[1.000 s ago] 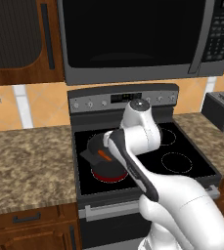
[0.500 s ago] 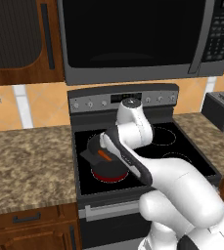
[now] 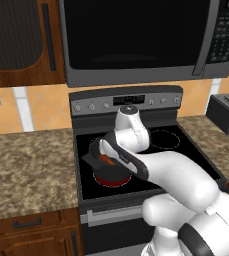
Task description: Put the carrot and mushroom in the pot. Retrieve the spatula and lightly stir the vegetables in the pot.
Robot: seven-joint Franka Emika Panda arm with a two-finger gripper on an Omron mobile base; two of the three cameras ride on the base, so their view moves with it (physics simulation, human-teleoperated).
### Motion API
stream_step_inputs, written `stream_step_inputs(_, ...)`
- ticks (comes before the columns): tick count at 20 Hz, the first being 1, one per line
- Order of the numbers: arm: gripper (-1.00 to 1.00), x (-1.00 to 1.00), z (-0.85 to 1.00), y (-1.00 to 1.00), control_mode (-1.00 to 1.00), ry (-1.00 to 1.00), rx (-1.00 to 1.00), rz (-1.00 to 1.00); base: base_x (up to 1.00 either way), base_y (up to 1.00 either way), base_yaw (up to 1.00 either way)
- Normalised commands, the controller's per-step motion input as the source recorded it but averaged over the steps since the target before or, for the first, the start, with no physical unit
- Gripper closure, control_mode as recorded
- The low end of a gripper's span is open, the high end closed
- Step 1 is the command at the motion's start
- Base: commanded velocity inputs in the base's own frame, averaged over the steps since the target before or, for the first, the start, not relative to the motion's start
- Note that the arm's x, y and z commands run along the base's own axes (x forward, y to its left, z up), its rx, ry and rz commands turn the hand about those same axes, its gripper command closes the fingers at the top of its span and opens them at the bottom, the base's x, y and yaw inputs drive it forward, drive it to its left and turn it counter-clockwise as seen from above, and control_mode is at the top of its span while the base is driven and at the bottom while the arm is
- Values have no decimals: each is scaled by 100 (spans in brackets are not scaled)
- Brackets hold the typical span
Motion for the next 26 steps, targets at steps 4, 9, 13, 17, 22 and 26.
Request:
stream_step_inputs(4, 100, 26, -25, 10, -100, 1, 0, 0, 0, 0, 0)
stream_step_inputs(9, 100, 25, -22, 0, -100, 2, 0, 0, 0, 0, 0)
stream_step_inputs(13, 100, 27, -24, 1, -100, 2, 0, 0, 0, 0, 0)
stream_step_inputs(17, 100, 22, -25, 11, -100, 2, 0, 0, 0, 0, 0)
stream_step_inputs(22, 100, 16, -20, 2, -100, 4, 0, 0, 0, 0, 0)
stream_step_inputs(26, 100, 14, -18, 0, -100, 0, 0, 0, 0, 0, 0)
